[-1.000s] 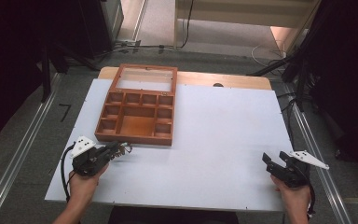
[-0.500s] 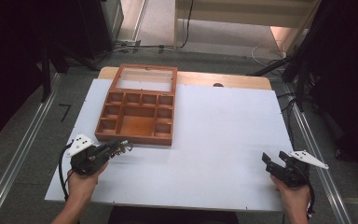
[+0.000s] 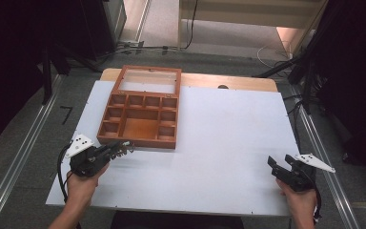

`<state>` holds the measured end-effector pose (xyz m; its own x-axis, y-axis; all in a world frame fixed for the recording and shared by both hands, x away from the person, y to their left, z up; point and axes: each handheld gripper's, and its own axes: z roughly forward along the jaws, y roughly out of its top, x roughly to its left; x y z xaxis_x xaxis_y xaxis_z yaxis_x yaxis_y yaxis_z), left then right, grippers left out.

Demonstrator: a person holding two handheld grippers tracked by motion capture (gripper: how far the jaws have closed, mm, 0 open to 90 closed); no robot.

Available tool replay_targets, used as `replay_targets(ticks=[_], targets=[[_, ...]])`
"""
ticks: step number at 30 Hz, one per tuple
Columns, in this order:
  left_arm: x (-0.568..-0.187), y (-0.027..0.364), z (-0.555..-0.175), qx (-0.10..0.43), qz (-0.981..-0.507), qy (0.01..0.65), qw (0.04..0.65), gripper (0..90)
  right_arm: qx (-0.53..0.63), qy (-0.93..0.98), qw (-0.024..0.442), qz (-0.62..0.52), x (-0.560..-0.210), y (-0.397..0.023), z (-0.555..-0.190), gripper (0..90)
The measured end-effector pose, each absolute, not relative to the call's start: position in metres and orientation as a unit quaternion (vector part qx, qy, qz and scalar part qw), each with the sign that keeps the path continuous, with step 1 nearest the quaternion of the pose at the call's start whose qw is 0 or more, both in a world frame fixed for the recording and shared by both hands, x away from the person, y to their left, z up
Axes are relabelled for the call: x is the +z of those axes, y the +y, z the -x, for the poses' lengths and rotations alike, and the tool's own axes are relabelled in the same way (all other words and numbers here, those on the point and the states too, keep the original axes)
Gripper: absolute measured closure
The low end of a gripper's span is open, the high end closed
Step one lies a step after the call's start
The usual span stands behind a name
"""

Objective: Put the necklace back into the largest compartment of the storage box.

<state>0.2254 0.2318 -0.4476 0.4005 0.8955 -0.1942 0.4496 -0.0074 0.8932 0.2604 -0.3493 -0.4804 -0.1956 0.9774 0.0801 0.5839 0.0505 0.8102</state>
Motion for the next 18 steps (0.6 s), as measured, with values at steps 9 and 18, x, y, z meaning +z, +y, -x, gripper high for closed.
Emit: replay_targets(ticks=[9, 18], targets=[[-0.4425, 0.2307, -0.2301, 0.224, -0.676, 0.496, 0.496, 87.5, 0.375, 0.676, 0.262, -0.578, -0.4803, -0.3486, -0.2605, 28.2], [-0.4402, 0.2287, -0.2346, 0.223, -0.677, 0.498, 0.495, 87.5, 0.376, 0.675, 0.260, -0.579, -0.4804, -0.3493, -0.2604, 28.2]])
